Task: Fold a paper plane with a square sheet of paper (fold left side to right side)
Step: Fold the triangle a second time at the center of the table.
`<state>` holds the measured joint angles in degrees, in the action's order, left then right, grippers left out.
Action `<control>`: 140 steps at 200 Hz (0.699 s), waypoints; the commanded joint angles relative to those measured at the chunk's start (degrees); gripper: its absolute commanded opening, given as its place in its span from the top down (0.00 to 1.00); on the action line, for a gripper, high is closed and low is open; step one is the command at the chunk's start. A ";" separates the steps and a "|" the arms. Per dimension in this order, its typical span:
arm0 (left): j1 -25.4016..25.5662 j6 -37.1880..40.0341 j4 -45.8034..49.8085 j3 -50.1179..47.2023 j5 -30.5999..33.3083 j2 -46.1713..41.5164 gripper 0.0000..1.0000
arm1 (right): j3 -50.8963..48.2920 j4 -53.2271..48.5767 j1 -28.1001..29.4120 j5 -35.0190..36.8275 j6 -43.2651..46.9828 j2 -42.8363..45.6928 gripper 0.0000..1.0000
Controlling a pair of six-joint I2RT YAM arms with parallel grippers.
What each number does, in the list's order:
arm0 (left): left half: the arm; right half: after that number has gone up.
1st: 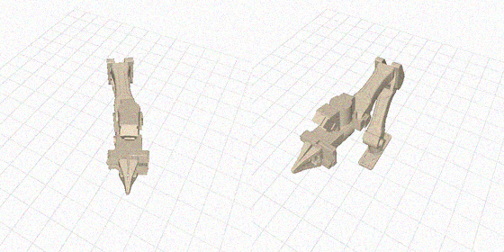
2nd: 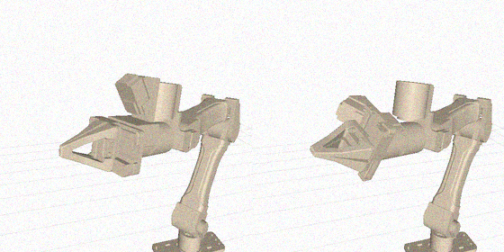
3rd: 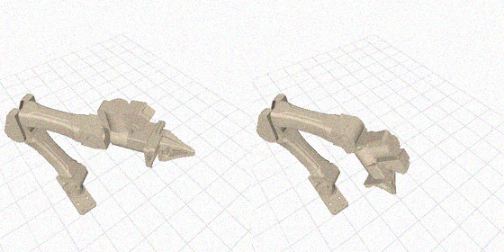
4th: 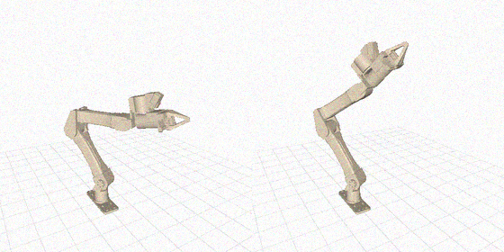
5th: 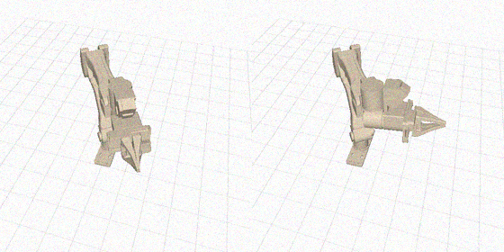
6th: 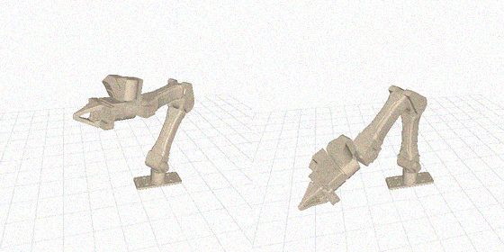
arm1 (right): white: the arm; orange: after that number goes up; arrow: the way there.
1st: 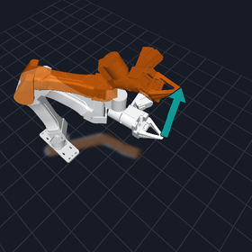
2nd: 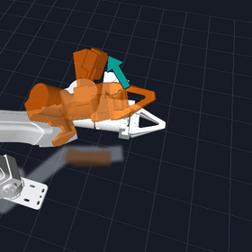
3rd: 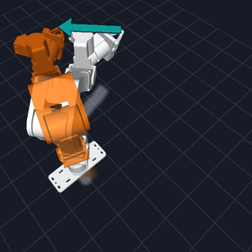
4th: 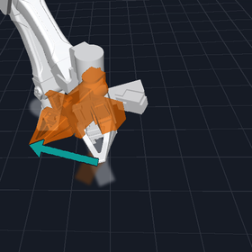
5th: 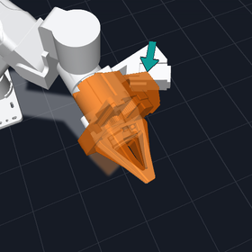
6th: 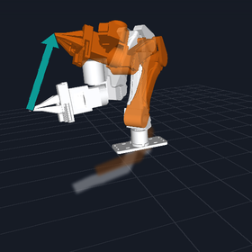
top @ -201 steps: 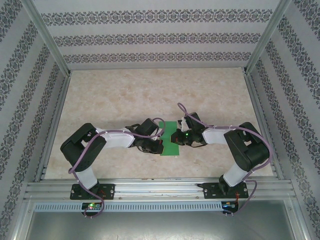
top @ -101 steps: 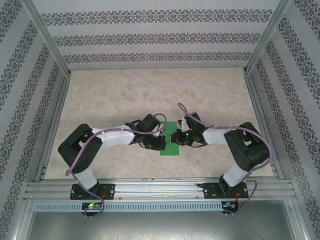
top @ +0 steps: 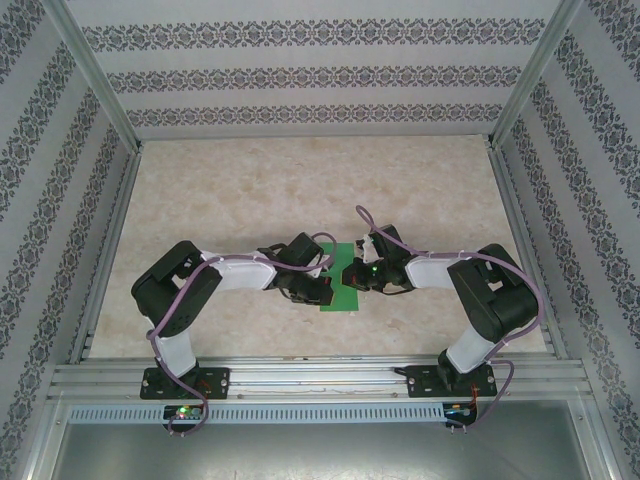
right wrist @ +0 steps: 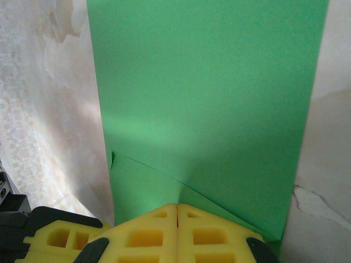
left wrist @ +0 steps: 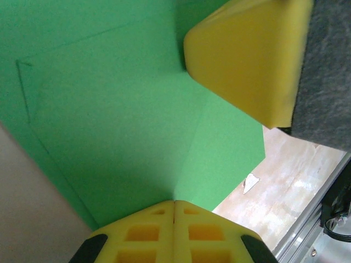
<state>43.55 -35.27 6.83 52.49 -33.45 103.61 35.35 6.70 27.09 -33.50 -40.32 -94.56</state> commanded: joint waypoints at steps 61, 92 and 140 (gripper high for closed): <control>1.35 -1.30 -0.94 -7.13 0.69 -1.72 1.00 | -1.30 -7.29 -1.33 3.35 3.04 -3.32 1.00; 2.46 -0.25 1.13 -8.58 1.27 -3.52 1.00 | -1.09 -8.24 -2.11 3.44 3.66 -3.34 1.00; 2.59 -1.46 0.62 -11.94 1.46 -6.61 1.00 | -0.82 -8.63 -2.48 3.04 4.10 -3.18 1.00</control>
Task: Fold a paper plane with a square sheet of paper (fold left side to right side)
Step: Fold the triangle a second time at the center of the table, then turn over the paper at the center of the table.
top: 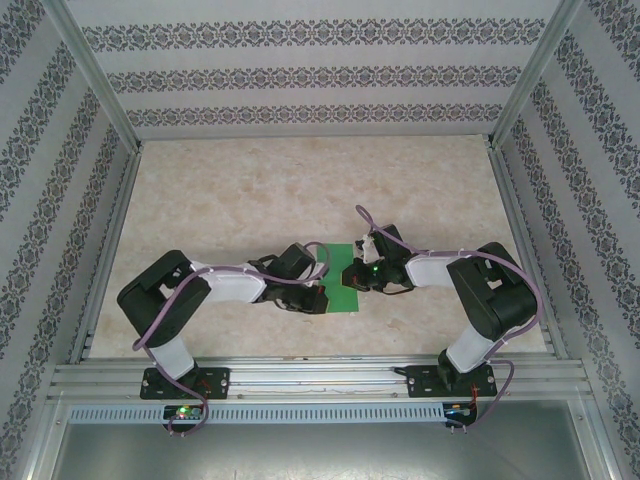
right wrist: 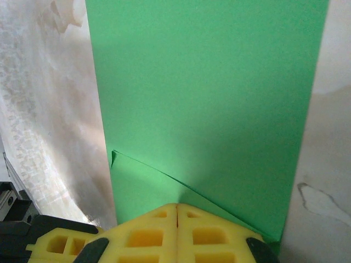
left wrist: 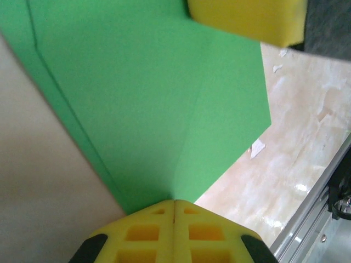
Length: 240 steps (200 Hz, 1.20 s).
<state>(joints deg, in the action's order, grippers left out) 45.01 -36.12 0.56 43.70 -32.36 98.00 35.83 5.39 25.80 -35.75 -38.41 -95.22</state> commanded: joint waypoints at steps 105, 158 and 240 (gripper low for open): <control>-7.58 -0.75 2.50 -1.65 -0.66 -12.29 0.75 | 1.83 -6.81 -1.31 2.61 -0.28 12.61 0.77; -9.86 2.19 0.73 5.15 -4.11 -5.15 0.65 | -4.48 -9.69 -7.36 5.71 1.84 26.61 0.45; -9.60 4.92 2.31 11.88 -3.97 6.38 0.65 | -10.96 -15.27 -13.64 4.29 2.79 40.02 0.36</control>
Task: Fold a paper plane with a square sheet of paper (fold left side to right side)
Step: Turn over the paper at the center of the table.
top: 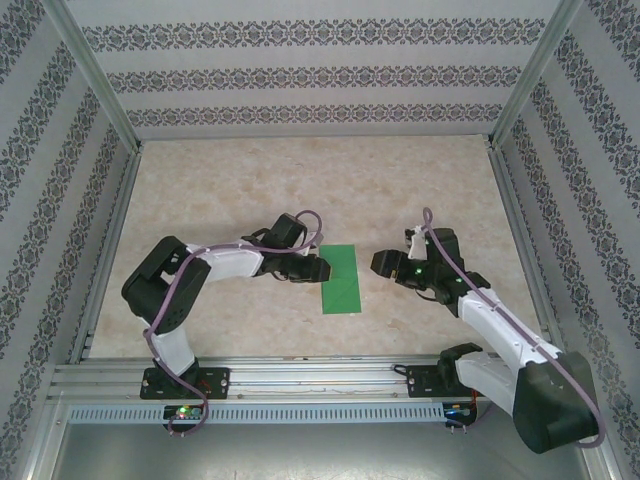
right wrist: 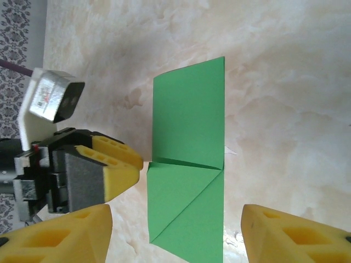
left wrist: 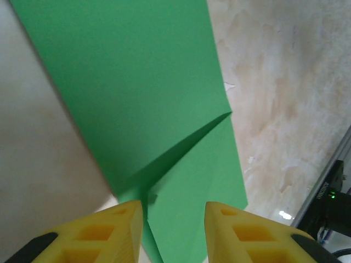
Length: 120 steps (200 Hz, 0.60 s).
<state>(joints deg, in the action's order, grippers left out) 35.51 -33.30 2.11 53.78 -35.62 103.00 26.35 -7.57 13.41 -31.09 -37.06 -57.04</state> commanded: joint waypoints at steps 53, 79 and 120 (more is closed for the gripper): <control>0.69 2.45 1.52 2.05 0.47 3.17 0.65 | -2.19 -2.97 -2.52 -1.42 1.80 2.16 0.37; 1.05 2.05 0.39 2.07 -0.24 3.47 0.75 | -2.21 -2.89 -2.68 -1.69 1.90 1.67 0.37; 1.06 1.71 -1.51 0.46 1.28 0.22 0.87 | -2.71 -1.19 -2.65 -4.47 1.65 -0.11 0.37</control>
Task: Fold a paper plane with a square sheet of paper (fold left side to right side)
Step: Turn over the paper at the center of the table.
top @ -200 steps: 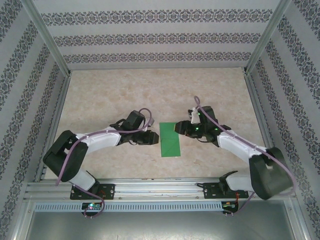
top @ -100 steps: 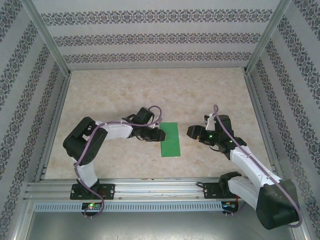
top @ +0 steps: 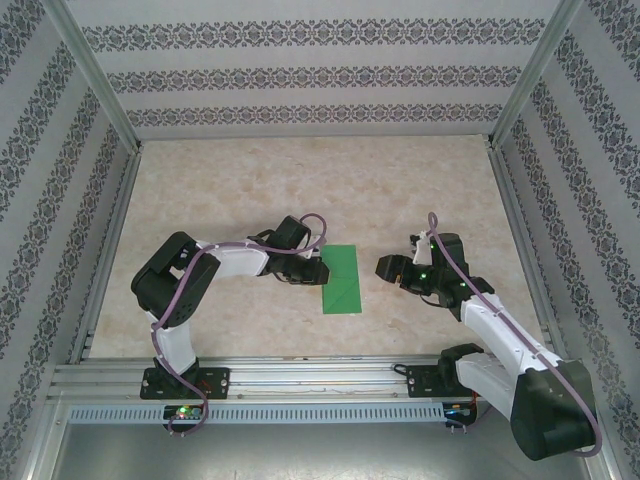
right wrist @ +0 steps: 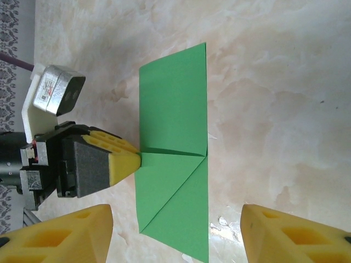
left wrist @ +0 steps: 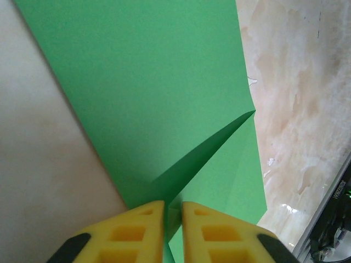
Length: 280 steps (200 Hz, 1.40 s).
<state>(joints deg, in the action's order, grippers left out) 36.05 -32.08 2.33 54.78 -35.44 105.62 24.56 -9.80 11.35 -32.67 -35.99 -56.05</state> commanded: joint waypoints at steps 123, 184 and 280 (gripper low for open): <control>0.53 -2.64 -9.19 -6.69 2.38 -8.16 0.92 | -0.94 19.88 10.26 -3.46 -9.32 -14.24 0.41; 0.51 -3.02 -10.35 -7.69 2.69 -8.07 0.92 | 1.47 26.45 13.68 -1.74 -11.72 -23.63 0.47; 0.52 -2.86 -10.00 -7.78 3.18 -7.82 0.92 | 4.78 32.02 16.13 -2.27 -12.63 -33.03 0.57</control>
<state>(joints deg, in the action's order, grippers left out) 36.05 -34.81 -5.87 47.48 -32.75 98.32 27.51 19.27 26.52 -34.79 -48.27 -87.66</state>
